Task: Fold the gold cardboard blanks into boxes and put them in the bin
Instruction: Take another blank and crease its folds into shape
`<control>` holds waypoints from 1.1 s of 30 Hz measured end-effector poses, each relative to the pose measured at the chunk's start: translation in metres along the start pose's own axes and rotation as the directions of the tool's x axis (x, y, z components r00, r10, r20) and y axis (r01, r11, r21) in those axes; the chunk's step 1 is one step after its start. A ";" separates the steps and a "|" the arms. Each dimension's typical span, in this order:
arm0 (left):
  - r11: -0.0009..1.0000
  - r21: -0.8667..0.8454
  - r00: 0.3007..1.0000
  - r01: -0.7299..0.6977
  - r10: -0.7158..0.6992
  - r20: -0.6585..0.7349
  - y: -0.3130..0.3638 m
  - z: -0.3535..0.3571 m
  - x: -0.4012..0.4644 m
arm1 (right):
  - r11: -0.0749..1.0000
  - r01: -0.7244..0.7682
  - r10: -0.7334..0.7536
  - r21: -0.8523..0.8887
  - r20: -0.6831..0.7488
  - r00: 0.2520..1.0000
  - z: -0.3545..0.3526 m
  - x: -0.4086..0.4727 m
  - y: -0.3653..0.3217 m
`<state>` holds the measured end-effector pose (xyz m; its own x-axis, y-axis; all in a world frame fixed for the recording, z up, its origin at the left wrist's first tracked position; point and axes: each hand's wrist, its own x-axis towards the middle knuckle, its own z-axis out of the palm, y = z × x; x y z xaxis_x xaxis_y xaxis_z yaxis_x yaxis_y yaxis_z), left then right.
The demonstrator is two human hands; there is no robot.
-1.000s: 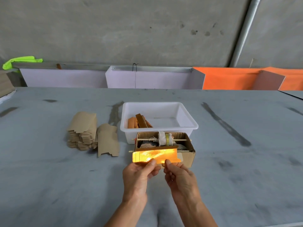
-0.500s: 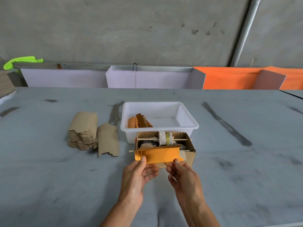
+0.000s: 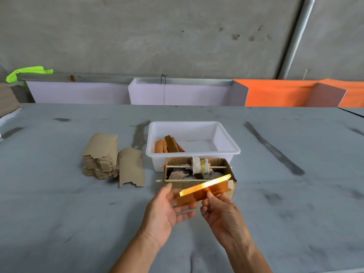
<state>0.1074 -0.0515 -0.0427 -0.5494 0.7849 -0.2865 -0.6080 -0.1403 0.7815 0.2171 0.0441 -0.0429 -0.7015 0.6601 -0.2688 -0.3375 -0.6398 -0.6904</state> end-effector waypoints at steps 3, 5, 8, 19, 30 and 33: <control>0.991 0.111 0.996 0.073 -0.078 0.047 0.005 0.000 0.002 | 0.996 -0.011 0.014 -0.084 0.038 0.999 -0.003 0.000 0.001; 0.981 0.185 0.996 0.067 -0.077 0.051 0.006 0.001 0.003 | 0.992 -0.027 0.031 -0.127 0.032 0.999 -0.004 0.000 0.002; 0.971 0.232 0.996 0.064 -0.075 0.040 0.004 0.000 0.004 | 0.993 -0.026 0.027 -0.119 0.008 1.000 -0.005 -0.001 0.003; 0.934 0.349 0.993 -0.078 0.105 -0.059 0.001 0.002 0.009 | 0.999 -0.035 0.036 -0.021 0.050 0.998 -0.001 -0.003 0.007; 0.910 0.392 0.977 -0.137 0.190 -0.100 -0.003 0.002 0.009 | 0.998 -0.012 0.014 -0.060 0.027 1.000 0.003 -0.002 0.015; 0.897 0.417 0.979 -0.147 0.193 -0.070 -0.002 0.003 0.008 | 0.996 0.002 -0.001 -0.092 0.012 1.000 0.004 -0.001 0.016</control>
<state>0.1061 -0.0437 -0.0450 -0.6948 0.6992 -0.1685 -0.2258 0.0104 0.9741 0.2095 0.0311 -0.0509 -0.7085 0.6561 -0.2598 -0.2797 -0.5991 -0.7502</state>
